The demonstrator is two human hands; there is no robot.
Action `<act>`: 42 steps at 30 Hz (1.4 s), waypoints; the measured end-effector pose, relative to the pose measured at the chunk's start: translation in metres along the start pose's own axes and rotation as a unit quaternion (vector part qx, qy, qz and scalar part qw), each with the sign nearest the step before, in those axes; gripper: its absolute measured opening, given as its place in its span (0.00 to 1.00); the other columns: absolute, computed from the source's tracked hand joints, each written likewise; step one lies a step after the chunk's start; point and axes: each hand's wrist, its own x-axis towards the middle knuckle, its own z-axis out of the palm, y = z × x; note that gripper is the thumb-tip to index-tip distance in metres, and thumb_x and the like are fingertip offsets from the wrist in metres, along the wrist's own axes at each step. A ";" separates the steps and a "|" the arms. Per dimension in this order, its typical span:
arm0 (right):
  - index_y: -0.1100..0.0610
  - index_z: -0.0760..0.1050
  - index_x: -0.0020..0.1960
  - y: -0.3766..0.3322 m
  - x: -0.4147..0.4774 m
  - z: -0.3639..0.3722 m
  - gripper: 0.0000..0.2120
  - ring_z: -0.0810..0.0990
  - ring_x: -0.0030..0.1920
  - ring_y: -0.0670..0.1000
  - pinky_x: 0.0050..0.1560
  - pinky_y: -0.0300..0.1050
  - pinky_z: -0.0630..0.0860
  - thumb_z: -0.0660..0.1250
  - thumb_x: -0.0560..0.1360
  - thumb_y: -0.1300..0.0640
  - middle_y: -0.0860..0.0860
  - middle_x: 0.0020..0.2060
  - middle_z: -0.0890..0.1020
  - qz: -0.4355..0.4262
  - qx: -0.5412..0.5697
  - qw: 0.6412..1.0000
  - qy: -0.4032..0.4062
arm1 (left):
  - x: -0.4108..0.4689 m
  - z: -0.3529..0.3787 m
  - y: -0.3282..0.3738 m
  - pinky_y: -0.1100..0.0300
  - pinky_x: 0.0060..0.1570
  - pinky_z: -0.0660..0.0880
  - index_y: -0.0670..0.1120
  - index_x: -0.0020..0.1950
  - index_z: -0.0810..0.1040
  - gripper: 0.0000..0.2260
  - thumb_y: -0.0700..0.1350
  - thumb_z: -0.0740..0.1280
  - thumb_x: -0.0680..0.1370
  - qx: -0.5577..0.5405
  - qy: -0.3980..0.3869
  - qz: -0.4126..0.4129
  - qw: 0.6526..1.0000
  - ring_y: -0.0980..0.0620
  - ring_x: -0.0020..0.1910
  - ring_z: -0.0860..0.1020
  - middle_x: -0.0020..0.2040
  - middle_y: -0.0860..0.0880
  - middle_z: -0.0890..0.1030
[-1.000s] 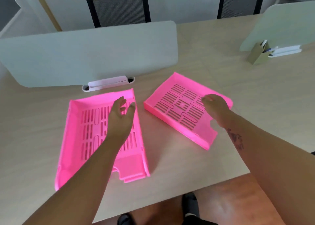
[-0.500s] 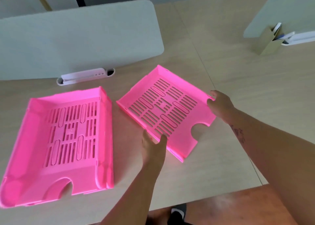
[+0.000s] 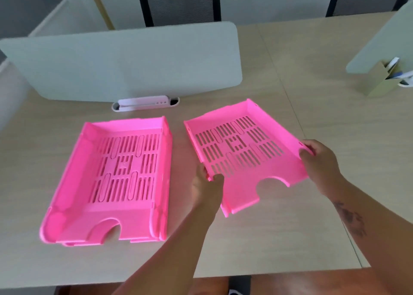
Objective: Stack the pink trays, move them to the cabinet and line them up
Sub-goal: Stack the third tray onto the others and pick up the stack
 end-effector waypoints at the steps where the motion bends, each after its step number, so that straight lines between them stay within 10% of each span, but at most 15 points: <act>1: 0.61 0.80 0.61 -0.005 -0.006 -0.001 0.16 0.78 0.46 0.56 0.44 0.45 0.72 0.60 0.78 0.66 0.59 0.49 0.82 -0.007 0.016 1.000 0.007 | 0.000 -0.008 0.007 0.47 0.42 0.82 0.60 0.47 0.72 0.18 0.34 0.62 0.75 -0.006 -0.012 0.012 1.000 0.50 0.40 0.80 0.47 0.47 0.83; 6: 0.62 0.79 0.63 -0.048 -0.048 0.003 0.15 0.77 0.48 0.54 0.46 0.43 0.71 0.61 0.79 0.66 0.58 0.52 0.81 -0.021 0.094 0.993 0.065 | 0.005 -0.062 0.037 0.55 0.41 0.80 0.67 0.52 0.74 0.26 0.33 0.63 0.75 -0.016 -0.076 0.095 0.992 0.49 0.49 0.83 0.51 0.52 0.84; 10: 0.62 0.77 0.65 -0.098 -0.096 0.025 0.15 0.76 0.48 0.53 0.36 0.37 0.70 0.60 0.80 0.66 0.55 0.53 0.79 -0.038 0.158 0.983 0.090 | 0.007 -0.135 0.056 0.65 0.36 0.80 0.47 0.65 0.77 0.21 0.31 0.61 0.76 -0.003 -0.063 0.161 0.985 0.52 0.45 0.82 0.49 0.54 0.84; 16: 0.61 0.77 0.63 -0.169 -0.171 0.110 0.16 0.79 0.47 0.54 0.33 0.33 0.77 0.58 0.79 0.67 0.55 0.51 0.81 -0.080 0.204 0.972 0.083 | 0.011 -0.264 0.057 0.45 0.52 0.80 0.50 0.57 0.78 0.14 0.34 0.60 0.79 0.023 0.007 0.162 0.987 0.42 0.48 0.82 0.45 0.52 0.82; 21: 0.60 0.76 0.63 -0.192 -0.223 0.177 0.16 0.82 0.51 0.58 0.48 0.51 0.82 0.58 0.79 0.68 0.54 0.50 0.81 -0.091 0.215 0.971 0.055 | 0.021 -0.341 0.041 0.50 0.44 0.83 0.51 0.56 0.80 0.17 0.33 0.59 0.78 0.034 0.034 0.149 0.988 0.43 0.46 0.84 0.45 0.51 0.84; 26: 0.59 0.75 0.64 -0.180 -0.251 0.204 0.15 0.82 0.47 0.53 0.35 0.33 0.78 0.57 0.81 0.67 0.52 0.49 0.80 -0.069 0.198 0.977 0.032 | 0.021 -0.360 0.009 0.58 0.36 0.79 0.46 0.60 0.81 0.17 0.32 0.59 0.78 0.043 0.023 0.133 0.990 0.47 0.46 0.84 0.47 0.50 0.85; 42: 0.56 0.67 0.74 -0.147 -0.279 0.231 0.19 0.82 0.46 0.53 0.49 0.56 0.84 0.56 0.84 0.60 0.54 0.54 0.82 -0.036 0.093 0.991 -0.092 | 0.023 -0.383 -0.069 0.55 0.40 0.79 0.45 0.65 0.76 0.18 0.35 0.58 0.78 0.090 0.005 0.057 0.994 0.44 0.50 0.81 0.51 0.44 0.83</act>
